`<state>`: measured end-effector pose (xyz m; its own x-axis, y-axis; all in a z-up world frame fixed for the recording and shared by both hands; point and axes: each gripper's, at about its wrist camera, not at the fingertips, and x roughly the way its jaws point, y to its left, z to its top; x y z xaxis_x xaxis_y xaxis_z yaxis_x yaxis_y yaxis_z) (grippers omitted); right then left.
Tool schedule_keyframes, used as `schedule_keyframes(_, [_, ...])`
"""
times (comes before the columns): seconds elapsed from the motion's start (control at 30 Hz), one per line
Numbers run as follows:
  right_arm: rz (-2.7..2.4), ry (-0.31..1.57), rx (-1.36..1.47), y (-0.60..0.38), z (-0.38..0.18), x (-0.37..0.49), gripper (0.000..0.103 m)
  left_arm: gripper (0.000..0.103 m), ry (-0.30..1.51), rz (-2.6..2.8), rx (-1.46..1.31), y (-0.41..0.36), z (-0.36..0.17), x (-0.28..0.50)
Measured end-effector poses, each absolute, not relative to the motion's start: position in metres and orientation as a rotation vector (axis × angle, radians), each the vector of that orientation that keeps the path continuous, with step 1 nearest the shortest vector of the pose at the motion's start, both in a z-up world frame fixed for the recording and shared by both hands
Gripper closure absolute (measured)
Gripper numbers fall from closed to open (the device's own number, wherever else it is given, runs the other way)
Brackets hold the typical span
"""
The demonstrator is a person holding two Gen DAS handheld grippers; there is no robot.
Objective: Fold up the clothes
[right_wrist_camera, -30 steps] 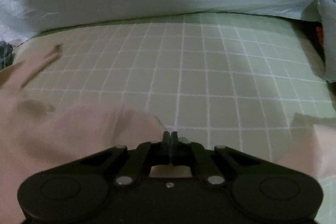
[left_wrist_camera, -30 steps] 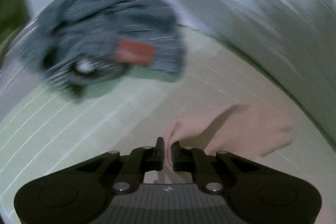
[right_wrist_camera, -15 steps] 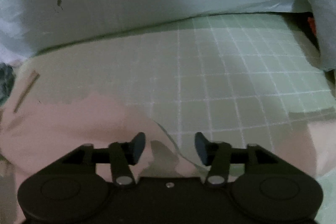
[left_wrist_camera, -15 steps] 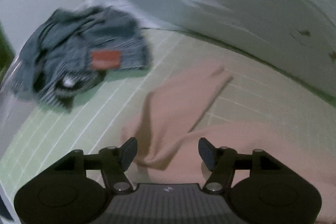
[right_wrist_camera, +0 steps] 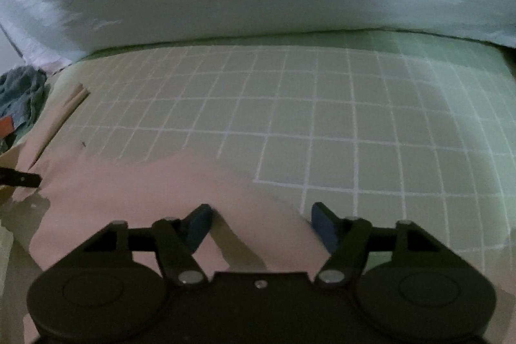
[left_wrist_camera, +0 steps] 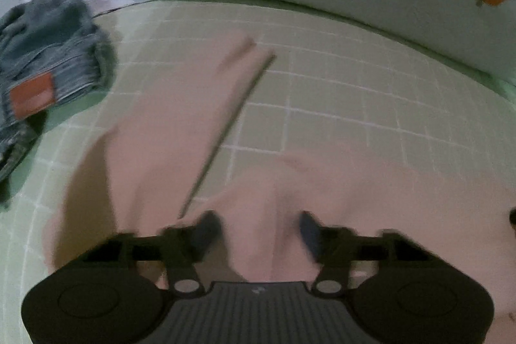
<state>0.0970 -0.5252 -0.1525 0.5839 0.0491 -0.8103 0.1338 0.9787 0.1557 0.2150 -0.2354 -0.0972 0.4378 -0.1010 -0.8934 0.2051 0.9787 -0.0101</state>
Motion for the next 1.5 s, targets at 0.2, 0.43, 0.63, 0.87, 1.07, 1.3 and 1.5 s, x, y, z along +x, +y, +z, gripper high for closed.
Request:
schedule_keyframes(0.2, [0.084, 0.957, 0.159, -0.531, -0.131, 0.126, 0.096, 0.096, 1.0, -0.251, 0.16, -0.259, -0.077, 0.233])
schedule_keyframes(0.43, [-0.13, 0.643, 0.241, -0.572, -0.075, 0.172, 0.067, 0.056, 0.766, -0.154, 0.028, -0.276, -0.028, 0.286])
schedule_keyframes(0.63, [-0.209, 0.697, 0.218, -0.55, -0.08, 0.14, 0.045, 0.024, 0.844, -0.125, 0.075, -0.289, -0.041, 0.251])
schedule_keyframes(0.87, [-0.116, 0.869, 0.207, -0.497, -0.126, 0.06, 0.047, 0.023, 1.086, -0.065, 0.092, -0.267, -0.081, 0.147])
schedule_keyframes(1.07, [-0.046, 0.918, 0.178, -0.473, -0.143, 0.023, 0.061, 0.02, 1.132, -0.054, 0.023, -0.248, -0.078, 0.09])
schedule_keyframes(1.3, [-0.039, 0.817, 0.077, -0.464, -0.122, -0.006, 0.1, 0.02, 1.126, -0.07, 0.058, -0.247, -0.069, 0.066])
schedule_keyframes(1.5, [-0.105, 0.725, 0.16, -0.479, -0.092, -0.062, 0.1, 0.019, 1.136, -0.064, 0.064, -0.236, -0.068, 0.041])
